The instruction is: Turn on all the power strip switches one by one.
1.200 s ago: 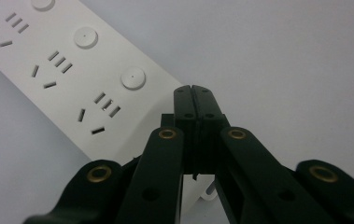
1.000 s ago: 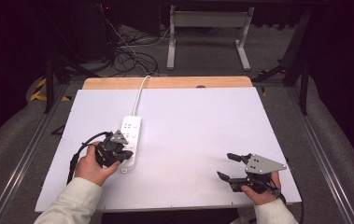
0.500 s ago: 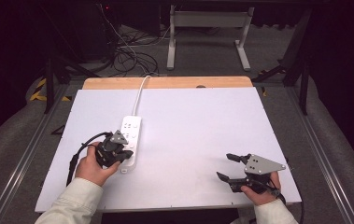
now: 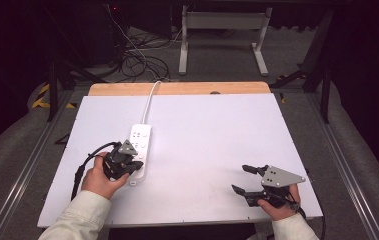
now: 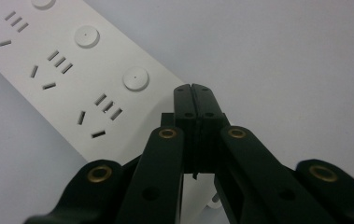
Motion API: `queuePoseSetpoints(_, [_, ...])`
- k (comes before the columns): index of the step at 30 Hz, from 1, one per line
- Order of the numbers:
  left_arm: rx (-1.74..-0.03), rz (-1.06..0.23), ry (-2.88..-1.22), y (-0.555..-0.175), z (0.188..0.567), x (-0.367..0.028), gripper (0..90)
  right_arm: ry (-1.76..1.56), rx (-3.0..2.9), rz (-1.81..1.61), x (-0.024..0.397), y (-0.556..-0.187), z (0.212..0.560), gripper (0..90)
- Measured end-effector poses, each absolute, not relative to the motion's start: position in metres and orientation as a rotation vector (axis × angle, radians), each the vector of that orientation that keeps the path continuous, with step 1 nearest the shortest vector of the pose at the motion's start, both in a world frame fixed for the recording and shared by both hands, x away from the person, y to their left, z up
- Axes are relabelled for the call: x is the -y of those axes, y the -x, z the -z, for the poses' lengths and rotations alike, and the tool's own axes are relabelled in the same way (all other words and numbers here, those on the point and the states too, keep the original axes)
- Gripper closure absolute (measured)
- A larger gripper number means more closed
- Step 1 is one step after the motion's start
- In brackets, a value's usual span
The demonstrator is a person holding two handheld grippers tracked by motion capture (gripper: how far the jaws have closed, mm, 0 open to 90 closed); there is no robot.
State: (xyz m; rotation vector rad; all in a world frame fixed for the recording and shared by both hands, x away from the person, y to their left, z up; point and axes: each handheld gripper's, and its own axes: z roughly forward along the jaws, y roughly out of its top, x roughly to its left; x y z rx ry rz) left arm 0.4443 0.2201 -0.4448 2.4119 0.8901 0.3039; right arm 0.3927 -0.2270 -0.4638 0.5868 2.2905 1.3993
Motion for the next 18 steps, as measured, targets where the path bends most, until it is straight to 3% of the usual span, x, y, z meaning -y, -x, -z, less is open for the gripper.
queuePoseSetpoints(18, [-0.901,-0.376,-2.412,-0.4382,0.4469,-0.2205,90.0,-0.590,-2.303,-1.391,0.2253,-0.3935,0.4658,28.6])
